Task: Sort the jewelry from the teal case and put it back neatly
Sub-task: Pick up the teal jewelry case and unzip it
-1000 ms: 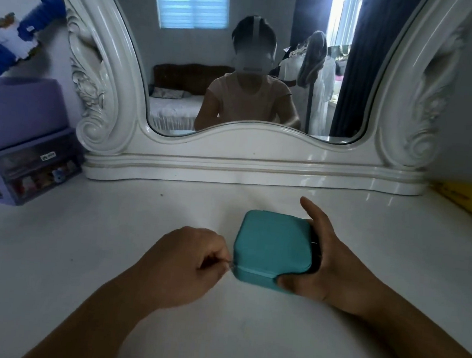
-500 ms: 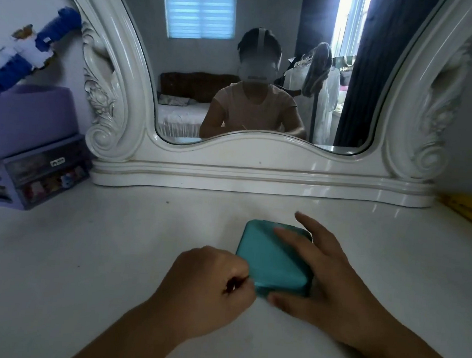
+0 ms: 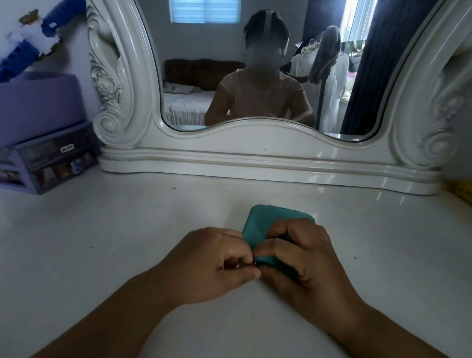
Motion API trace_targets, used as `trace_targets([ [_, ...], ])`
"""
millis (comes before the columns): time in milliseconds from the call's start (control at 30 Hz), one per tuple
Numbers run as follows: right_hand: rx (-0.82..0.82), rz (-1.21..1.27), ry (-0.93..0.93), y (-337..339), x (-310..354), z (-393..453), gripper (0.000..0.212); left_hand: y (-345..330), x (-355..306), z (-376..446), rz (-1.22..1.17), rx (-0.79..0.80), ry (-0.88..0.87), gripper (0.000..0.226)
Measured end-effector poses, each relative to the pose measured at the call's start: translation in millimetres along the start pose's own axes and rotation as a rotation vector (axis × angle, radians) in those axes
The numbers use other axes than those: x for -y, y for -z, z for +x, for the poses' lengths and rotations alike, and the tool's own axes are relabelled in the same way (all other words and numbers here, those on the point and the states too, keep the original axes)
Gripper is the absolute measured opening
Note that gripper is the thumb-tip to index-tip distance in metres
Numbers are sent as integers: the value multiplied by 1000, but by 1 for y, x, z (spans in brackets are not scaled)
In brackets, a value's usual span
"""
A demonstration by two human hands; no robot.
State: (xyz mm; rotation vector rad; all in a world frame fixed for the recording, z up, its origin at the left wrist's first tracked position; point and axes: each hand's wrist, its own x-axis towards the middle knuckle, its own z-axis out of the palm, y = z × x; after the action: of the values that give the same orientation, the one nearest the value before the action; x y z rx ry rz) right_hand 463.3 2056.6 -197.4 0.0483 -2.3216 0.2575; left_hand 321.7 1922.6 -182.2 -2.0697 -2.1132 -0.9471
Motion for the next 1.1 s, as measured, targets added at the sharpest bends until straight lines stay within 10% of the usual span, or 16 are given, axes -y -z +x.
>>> trace_targets([
  [300, 37, -56, 79, -3, -2, 0, 12, -5, -1, 2, -302, -12, 256, 24],
  [467, 48, 25, 38, 1, -1, 3, 5, -3, 3, 7, -179, -160, 356, 58],
  [600, 43, 83, 9, 3, 1, 5, 3, -7, 13, 12, -213, 112, 244, 111],
  [1100, 34, 18, -35, 20, 1, -2, 16, -20, 13, 22, -513, 86, 308, 78],
])
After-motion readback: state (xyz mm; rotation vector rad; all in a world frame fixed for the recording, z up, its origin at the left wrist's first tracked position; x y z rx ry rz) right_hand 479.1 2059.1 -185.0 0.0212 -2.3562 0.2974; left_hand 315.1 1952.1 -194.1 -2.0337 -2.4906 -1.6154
